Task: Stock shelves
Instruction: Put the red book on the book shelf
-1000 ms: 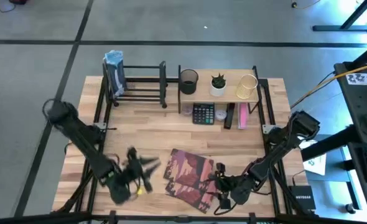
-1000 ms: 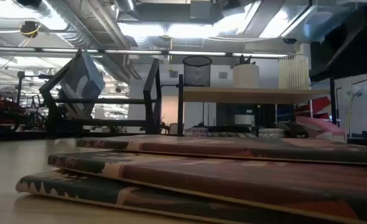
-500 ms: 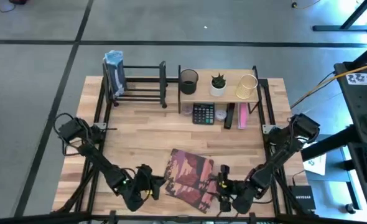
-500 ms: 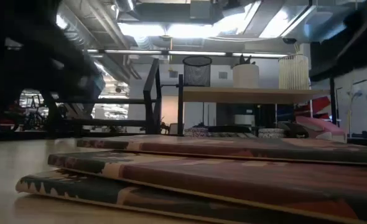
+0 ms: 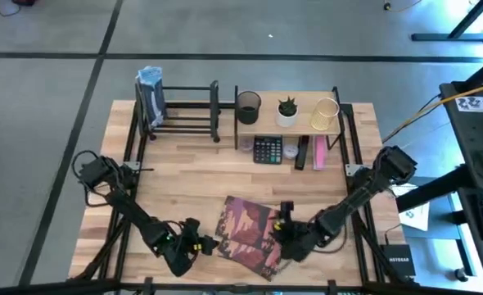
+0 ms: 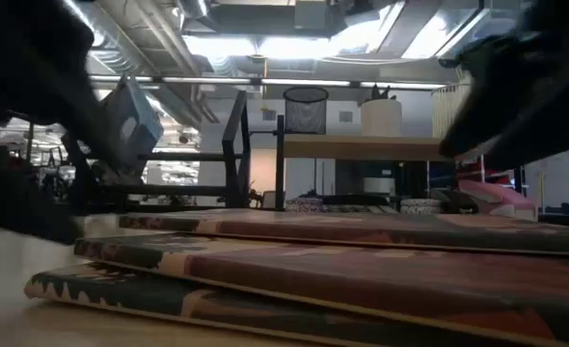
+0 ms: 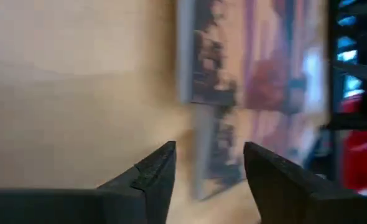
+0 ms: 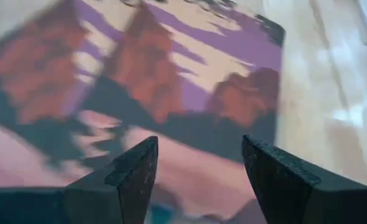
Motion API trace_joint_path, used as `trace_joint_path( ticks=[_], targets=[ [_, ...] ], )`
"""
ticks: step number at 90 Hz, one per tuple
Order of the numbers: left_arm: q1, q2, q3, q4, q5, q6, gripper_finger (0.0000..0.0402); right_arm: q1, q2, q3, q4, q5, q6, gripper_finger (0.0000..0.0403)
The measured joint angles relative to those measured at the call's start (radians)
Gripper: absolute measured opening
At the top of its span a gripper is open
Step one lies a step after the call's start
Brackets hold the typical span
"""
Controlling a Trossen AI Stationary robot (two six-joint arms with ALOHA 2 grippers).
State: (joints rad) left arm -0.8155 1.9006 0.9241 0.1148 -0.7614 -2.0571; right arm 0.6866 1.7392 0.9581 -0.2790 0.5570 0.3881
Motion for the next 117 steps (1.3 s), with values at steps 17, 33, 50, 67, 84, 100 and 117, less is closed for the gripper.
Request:
trace_joint_path(
  ticks=[17,33,50,67,84,100,117],
  targets=[
    [0.013,0.068,0.005,0.078,-0.085,-0.043,0.0213,-0.074,0.014,-0.011,0.016,-0.148,-0.022,0.0218],
    [0.039,0.092,0.006,0.063,-0.188,-0.038,0.0219,-0.095,0.016,-0.040,0.141,-0.216,-0.031,0.0218],
    [0.074,0.090,0.006,0.046,-0.134,0.007,0.0219,-0.100,0.032,-0.040,0.193,-0.244,-0.030,0.0218],
    [0.065,0.024,-0.003,-0.026,-0.085,0.179,0.0219,-0.100,0.041,-0.039,0.216,-0.243,-0.027,0.0218],
    [0.054,-0.078,0.013,-0.125,-0.036,0.201,0.0219,-0.100,0.047,-0.040,0.211,-0.236,-0.027,0.0218],
    [0.044,-0.067,0.028,-0.219,0.125,0.070,0.0219,-0.100,0.047,-0.040,0.228,-0.225,-0.027,0.0218],
    [0.016,-0.067,0.031,-0.334,0.145,-0.092,0.0219,-0.100,0.072,-0.039,0.247,-0.217,-0.027,0.0218]
  ],
)
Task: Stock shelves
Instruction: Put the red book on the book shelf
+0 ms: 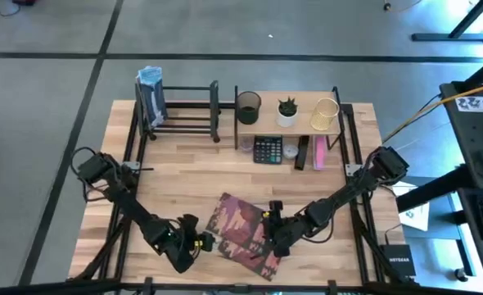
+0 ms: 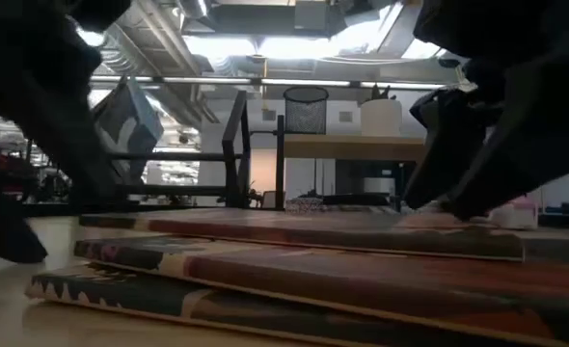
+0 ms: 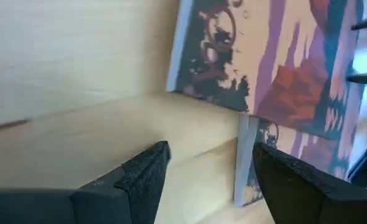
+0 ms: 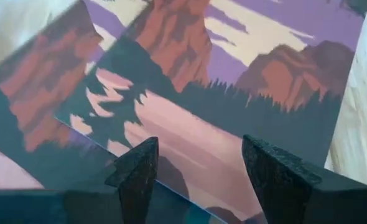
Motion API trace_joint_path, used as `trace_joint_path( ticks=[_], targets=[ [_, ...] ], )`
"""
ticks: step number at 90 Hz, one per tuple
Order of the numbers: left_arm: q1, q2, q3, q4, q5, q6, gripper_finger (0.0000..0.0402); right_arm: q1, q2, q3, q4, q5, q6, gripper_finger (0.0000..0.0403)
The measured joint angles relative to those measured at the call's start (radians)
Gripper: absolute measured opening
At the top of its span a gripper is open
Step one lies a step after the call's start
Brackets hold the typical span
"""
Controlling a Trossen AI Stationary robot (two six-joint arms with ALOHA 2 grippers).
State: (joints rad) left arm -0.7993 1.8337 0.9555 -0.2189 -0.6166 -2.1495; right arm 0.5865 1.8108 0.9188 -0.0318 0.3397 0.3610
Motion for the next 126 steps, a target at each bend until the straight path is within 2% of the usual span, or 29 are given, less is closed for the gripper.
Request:
trace_joint_path(
  ticks=[16,27,38,52,82,100,126],
  targets=[
    [0.002,0.048,0.005,-0.013,-0.113,-0.122,0.0219,0.000,0.025,0.000,0.048,-0.009,-0.012,0.0218],
    [0.033,0.074,0.005,-0.009,-0.124,-0.126,0.0219,0.002,0.029,0.000,0.080,-0.011,-0.026,0.0218],
    [0.056,0.086,0.005,0.002,-0.185,-0.118,0.0219,0.002,0.029,0.000,0.106,-0.011,-0.034,0.0218],
    [0.101,0.087,0.002,-0.023,-0.236,-0.066,0.0219,0.002,0.029,0.000,0.133,-0.014,-0.053,0.0218],
    [0.185,0.089,0.001,0.077,-0.228,0.131,0.0218,0.002,0.029,0.000,0.154,-0.019,-0.060,0.0218],
    [0.220,0.092,0.000,0.162,-0.225,0.265,0.0187,-0.005,0.043,0.000,0.182,-0.019,-0.074,0.0218],
    [0.234,0.093,0.000,0.157,-0.258,0.272,0.0153,-0.025,0.133,0.001,0.337,-0.107,-0.077,0.0218]
  ],
)
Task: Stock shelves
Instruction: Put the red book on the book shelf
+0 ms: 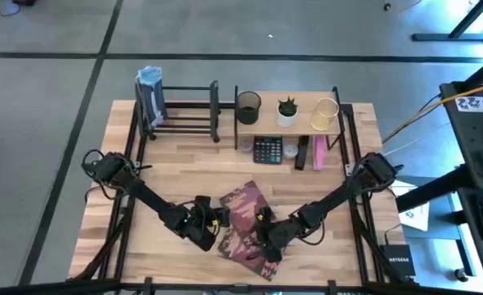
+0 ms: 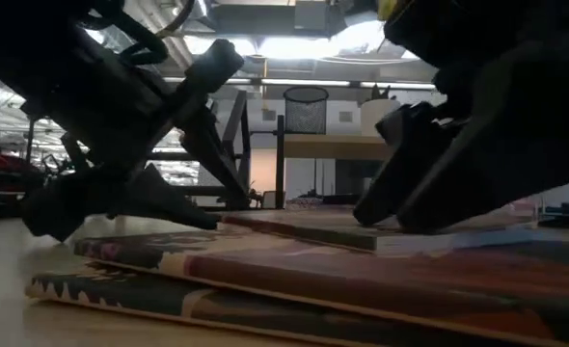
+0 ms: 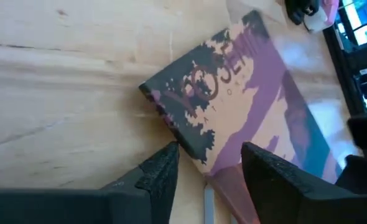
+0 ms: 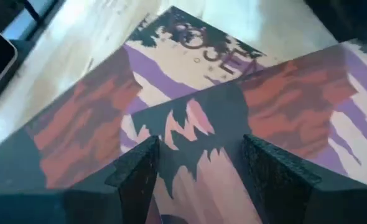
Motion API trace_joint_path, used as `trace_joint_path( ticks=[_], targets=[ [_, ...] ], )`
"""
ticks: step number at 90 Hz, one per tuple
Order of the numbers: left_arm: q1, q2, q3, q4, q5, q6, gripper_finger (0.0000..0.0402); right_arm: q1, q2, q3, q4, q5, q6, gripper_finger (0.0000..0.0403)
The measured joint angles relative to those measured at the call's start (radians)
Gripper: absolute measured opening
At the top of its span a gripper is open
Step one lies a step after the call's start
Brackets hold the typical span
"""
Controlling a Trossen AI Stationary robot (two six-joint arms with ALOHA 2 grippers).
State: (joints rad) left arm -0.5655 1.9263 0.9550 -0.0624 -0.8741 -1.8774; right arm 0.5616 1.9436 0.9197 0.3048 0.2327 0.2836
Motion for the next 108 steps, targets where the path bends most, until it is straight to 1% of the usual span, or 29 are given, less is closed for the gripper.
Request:
trace_joint_path(
  ticks=[7,24,34,43,51,56,62,69,74,77,82,90,100,108],
  targets=[
    [0.000,0.000,0.000,-0.002,-0.001,0.000,0.0152,0.000,0.005,0.000,0.017,-0.016,-0.001,0.0218],
    [-0.025,0.000,0.000,-0.018,0.023,0.019,0.0152,0.001,0.004,0.001,0.038,-0.003,-0.008,0.0218],
    [-0.050,-0.002,0.002,-0.034,0.035,-0.027,0.0152,0.005,-0.012,0.014,0.026,0.020,-0.004,0.0218],
    [-0.067,-0.003,0.002,-0.041,0.032,-0.054,0.0152,0.009,-0.063,0.019,-0.003,0.063,-0.008,0.0218],
    [-0.070,-0.003,0.002,-0.041,0.028,-0.059,0.0152,0.009,-0.144,0.019,-0.137,0.124,0.004,0.0218],
    [-0.070,-0.003,0.002,-0.037,0.026,-0.054,0.0152,0.007,-0.203,0.019,-0.266,0.178,0.051,0.0218],
    [-0.068,-0.003,0.001,-0.033,0.023,-0.055,0.0152,-0.008,-0.266,0.019,-0.457,0.224,0.154,0.0218],
    [-0.068,-0.001,0.001,-0.012,0.002,-0.074,0.0152,-0.028,-0.302,0.019,-0.666,0.228,0.308,0.0218],
    [-0.064,0.011,0.002,0.029,-0.014,-0.076,0.0152,-0.035,-0.304,0.011,-0.768,0.226,0.397,0.0218],
    [-0.060,0.018,0.003,0.059,-0.016,-0.075,0.0152,-0.037,-0.303,-0.003,-0.796,0.227,0.437,0.0218],
    [-0.051,0.043,0.004,0.108,-0.013,-0.068,0.0152,-0.046,-0.291,-0.033,-0.782,0.218,0.469,0.0218],
    [-0.035,0.075,0.007,0.174,-0.014,-0.053,0.0156,-0.052,-0.265,-0.084,-0.681,0.192,0.475,0.0218],
    [-0.019,0.080,0.007,0.172,0.000,-0.054,0.0169,-0.073,-0.229,-0.111,-0.536,0.146,0.444,0.0218],
    [-0.016,0.080,0.007,0.172,0.025,-0.035,0.0182,-0.080,-0.201,-0.112,-0.481,0.109,0.413,0.0218]
  ],
)
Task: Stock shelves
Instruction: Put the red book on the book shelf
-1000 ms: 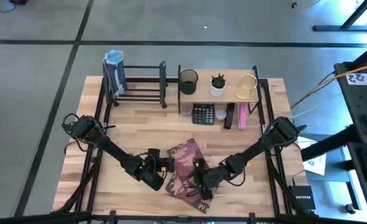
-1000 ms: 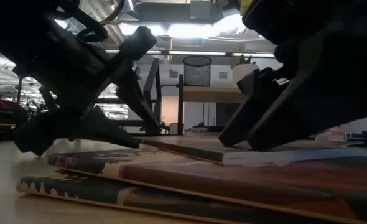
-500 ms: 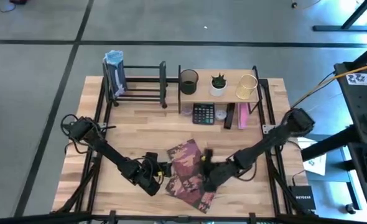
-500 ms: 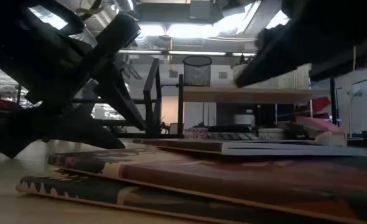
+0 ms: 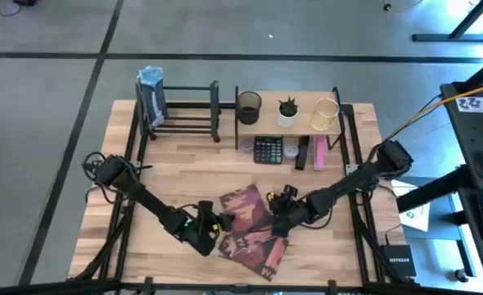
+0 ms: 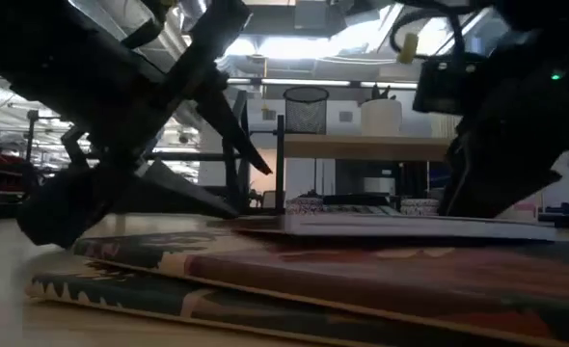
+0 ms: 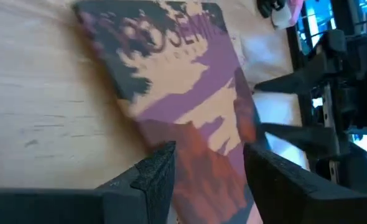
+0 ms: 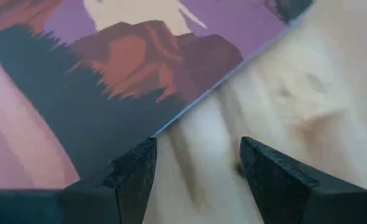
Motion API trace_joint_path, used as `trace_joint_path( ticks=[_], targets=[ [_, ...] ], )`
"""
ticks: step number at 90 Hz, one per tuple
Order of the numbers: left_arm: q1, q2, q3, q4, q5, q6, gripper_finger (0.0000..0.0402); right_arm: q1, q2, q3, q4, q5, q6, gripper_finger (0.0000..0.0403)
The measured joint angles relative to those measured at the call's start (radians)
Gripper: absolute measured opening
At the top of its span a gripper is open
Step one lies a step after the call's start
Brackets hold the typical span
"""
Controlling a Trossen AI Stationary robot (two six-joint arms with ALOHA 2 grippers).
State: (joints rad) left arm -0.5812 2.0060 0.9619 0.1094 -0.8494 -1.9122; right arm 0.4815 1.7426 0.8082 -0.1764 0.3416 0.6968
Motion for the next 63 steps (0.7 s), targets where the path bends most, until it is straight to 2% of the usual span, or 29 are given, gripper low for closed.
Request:
trace_joint_path(
  ticks=[26,48,63],
  targets=[
    [-0.037,-0.050,-0.005,-0.046,0.118,0.049,0.0204,0.002,0.009,0.000,0.028,0.003,-0.038,0.0218],
    [-0.044,-0.222,-0.012,-0.305,0.221,0.049,0.0206,0.002,0.010,0.000,0.055,0.005,-0.055,0.0218],
    [-0.059,-0.266,-0.010,-0.431,0.313,-0.047,0.0206,0.002,0.010,0.000,0.072,0.005,-0.071,0.0218]
  ],
)
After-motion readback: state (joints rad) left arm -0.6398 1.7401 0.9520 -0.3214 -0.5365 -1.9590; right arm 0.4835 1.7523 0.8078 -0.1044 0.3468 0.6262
